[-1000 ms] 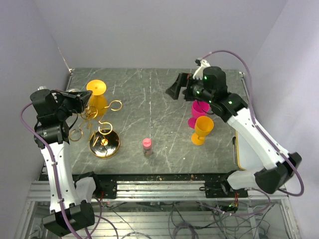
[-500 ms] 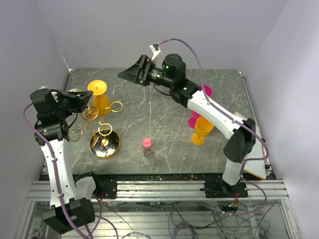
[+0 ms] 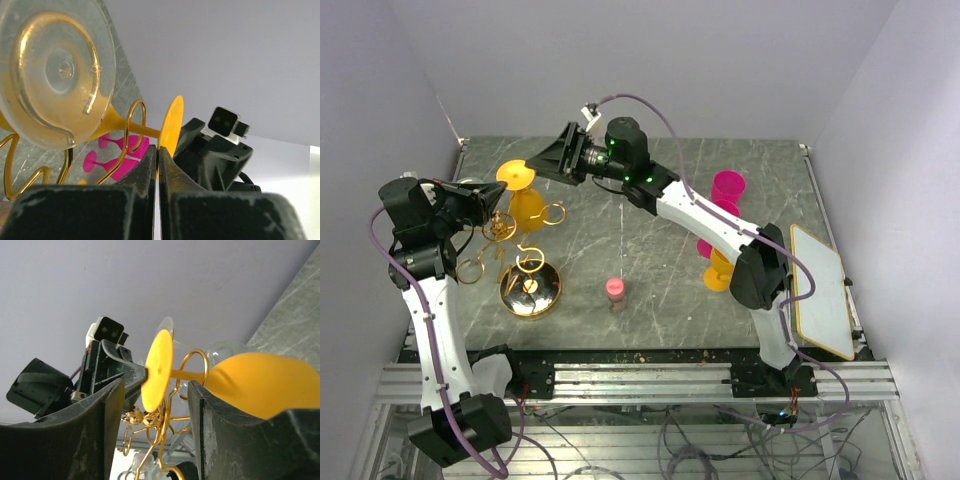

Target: Take the wine glass off the wine glass rack

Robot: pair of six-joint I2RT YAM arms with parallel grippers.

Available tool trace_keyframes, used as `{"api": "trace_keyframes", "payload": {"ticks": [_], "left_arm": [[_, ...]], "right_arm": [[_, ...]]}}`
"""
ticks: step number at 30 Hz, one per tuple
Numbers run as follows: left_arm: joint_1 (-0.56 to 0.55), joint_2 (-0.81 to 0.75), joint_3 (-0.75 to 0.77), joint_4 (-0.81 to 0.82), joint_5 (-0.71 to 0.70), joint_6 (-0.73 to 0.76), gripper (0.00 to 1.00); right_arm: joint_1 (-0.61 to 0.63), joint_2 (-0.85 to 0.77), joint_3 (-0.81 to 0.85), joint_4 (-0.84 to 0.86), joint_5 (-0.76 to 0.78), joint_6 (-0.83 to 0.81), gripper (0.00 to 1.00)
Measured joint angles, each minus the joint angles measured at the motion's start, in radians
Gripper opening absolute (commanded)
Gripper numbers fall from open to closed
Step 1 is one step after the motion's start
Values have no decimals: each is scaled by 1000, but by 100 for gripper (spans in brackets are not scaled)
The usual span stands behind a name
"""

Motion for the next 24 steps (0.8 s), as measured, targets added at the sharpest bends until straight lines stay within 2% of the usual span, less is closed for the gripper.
{"api": "trace_keyframes", "payload": {"ticks": [3, 5, 15, 20, 22, 24], "left_arm": [[1, 0, 0, 0, 2, 2, 7], [1, 0, 0, 0, 3, 6, 7], [6, 5, 10, -11, 6, 39, 7], [8, 13, 26, -26, 5, 71, 11], [8, 13, 33, -42, 2, 84, 20], [10, 14, 37, -56, 0, 97, 32]], "right_arm": [[9, 25, 3, -3, 0, 19, 47], [12, 31, 3, -5, -3, 29, 41], [19, 34, 26, -1, -22, 52, 1], [16, 55, 36, 0, -26, 81, 0], [16, 62, 36, 9, -36, 96, 0], [16, 65, 36, 11, -44, 102, 0]]}}
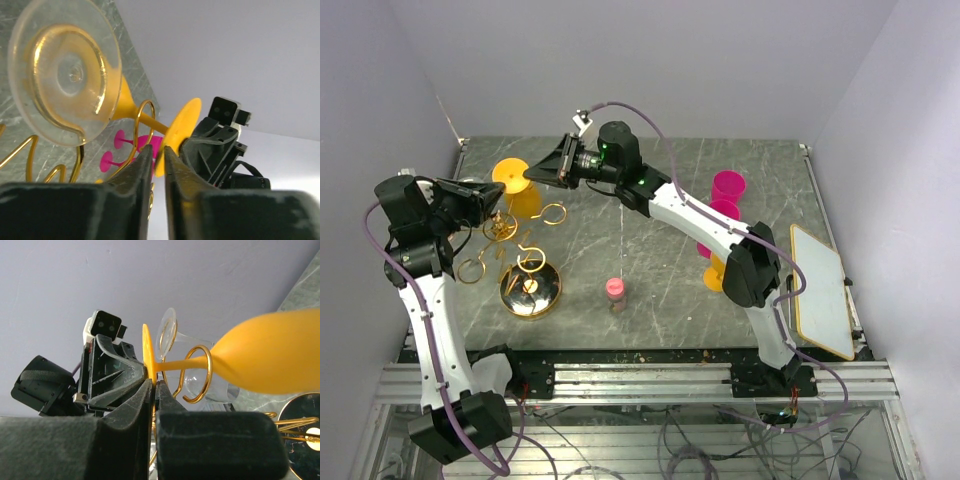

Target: Take the wine glass off the wine glass rack

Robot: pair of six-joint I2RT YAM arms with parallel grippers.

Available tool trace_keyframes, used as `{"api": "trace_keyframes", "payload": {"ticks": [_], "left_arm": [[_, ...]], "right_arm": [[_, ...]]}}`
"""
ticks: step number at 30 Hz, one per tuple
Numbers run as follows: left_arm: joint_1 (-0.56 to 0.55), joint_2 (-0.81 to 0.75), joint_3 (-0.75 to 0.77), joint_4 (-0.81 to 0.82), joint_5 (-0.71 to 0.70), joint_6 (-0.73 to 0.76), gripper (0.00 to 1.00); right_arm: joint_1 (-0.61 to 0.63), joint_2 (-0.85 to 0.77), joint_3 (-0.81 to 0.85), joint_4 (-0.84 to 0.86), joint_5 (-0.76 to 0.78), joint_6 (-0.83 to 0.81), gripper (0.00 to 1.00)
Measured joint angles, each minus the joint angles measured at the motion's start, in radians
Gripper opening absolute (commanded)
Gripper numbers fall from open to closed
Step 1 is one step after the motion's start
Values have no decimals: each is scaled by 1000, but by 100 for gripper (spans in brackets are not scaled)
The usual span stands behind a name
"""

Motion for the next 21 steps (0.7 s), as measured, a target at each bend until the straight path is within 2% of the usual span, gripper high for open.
{"api": "trace_keyframes", "payload": {"ticks": [3, 9, 17, 21], "left_arm": [[0, 2, 14, -33, -3, 27, 50], [0, -10, 63, -95, -33, 74, 72], [0, -30, 197, -209, -123, 153, 83], [0, -42, 234, -242, -163, 183, 85]], "right_arm": [[2, 0, 0, 4, -5, -7, 0], [8, -9, -13, -1, -4, -16, 0], [9, -45, -18, -37, -4, -24, 0], [10, -73, -21, -60, -14, -24, 0]]}}
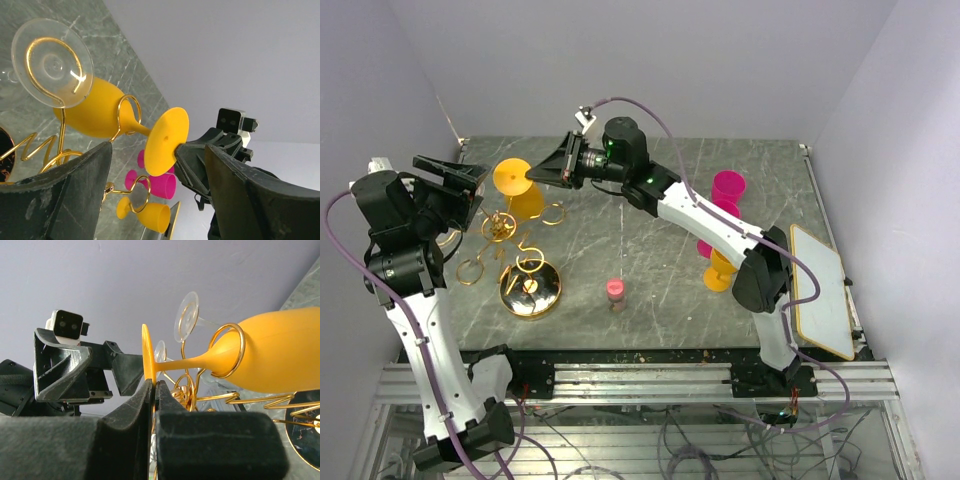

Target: Take the wine glass off the wine glass rack

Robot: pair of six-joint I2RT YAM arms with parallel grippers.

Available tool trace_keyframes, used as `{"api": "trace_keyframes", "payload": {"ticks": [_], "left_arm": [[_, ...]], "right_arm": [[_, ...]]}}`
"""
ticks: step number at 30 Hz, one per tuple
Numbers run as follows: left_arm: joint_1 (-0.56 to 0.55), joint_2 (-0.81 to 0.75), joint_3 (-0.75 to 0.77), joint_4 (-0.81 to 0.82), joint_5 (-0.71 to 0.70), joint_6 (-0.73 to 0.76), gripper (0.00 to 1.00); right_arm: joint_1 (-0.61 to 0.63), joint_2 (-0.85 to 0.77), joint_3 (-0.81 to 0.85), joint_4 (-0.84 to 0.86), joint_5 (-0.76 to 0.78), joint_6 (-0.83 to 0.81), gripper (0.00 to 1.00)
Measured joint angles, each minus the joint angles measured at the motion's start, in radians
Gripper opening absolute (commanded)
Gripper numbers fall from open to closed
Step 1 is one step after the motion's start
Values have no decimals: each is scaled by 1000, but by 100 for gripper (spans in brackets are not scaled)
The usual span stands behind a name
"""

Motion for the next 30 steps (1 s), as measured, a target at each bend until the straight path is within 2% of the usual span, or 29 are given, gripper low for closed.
{"api": "trace_keyframes", "payload": {"ticks": [9, 27, 30], "left_arm": [[0, 1, 47, -26, -42, 47, 88], [0, -3, 131, -56, -89, 96, 88], [0, 2, 142, -56, -88, 110, 96]], "right_arm": [[-1, -14, -6, -39, -14, -6, 0], [3, -11, -2, -107, -45, -28, 0], [3, -11, -2, -124, -40, -38, 0]]}}
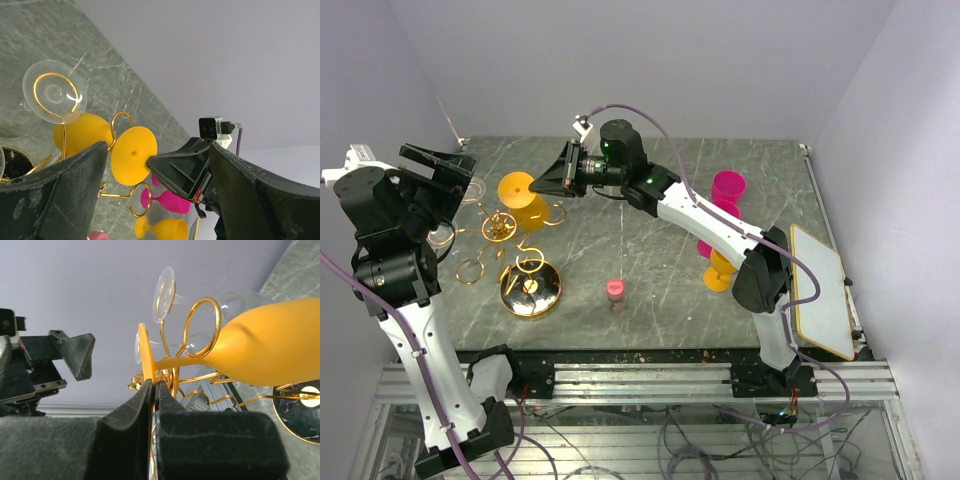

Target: Take the wine glass off the wine glass rack

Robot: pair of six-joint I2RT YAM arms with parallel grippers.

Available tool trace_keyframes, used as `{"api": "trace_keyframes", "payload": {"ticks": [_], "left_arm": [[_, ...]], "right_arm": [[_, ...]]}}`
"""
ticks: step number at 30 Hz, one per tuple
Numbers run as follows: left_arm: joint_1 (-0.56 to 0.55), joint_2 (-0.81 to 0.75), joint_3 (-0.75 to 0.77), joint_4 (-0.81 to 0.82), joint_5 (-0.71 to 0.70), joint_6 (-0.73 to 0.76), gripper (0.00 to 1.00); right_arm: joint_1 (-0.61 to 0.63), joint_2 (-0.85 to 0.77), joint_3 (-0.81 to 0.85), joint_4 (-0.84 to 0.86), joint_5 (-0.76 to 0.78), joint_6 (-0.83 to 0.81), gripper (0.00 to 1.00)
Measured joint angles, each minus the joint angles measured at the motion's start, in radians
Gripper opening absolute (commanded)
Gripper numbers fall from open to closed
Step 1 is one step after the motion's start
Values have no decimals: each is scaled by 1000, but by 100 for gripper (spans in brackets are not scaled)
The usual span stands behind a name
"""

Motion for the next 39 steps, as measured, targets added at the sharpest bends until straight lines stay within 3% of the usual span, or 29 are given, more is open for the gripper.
{"api": "trace_keyframes", "payload": {"ticks": [14, 18, 21, 25, 28, 31, 39], "left_arm": [[-16, 37, 93, 20, 36, 119, 94], [-34, 59, 99, 35, 75, 140, 91], [-50, 89, 116, 47, 108, 158, 95], [-78, 137, 133, 60, 135, 180, 95], [-109, 169, 151, 70, 157, 192, 93], [-179, 206, 176, 91, 171, 197, 93], [-544, 407, 342, 81, 145, 257, 94]], "right_arm": [[-31, -36, 1, -150, 89, -105, 0], [-63, -106, -20, -174, 111, -148, 0], [-99, -173, -55, -175, 121, -200, 0], [-168, -280, -179, -139, 119, -331, 0], [-221, -342, -288, -98, 115, -503, 0], [-257, -395, -399, -75, 117, -785, 0], [-201, -698, -774, -20, 91, -1687, 0]]}}
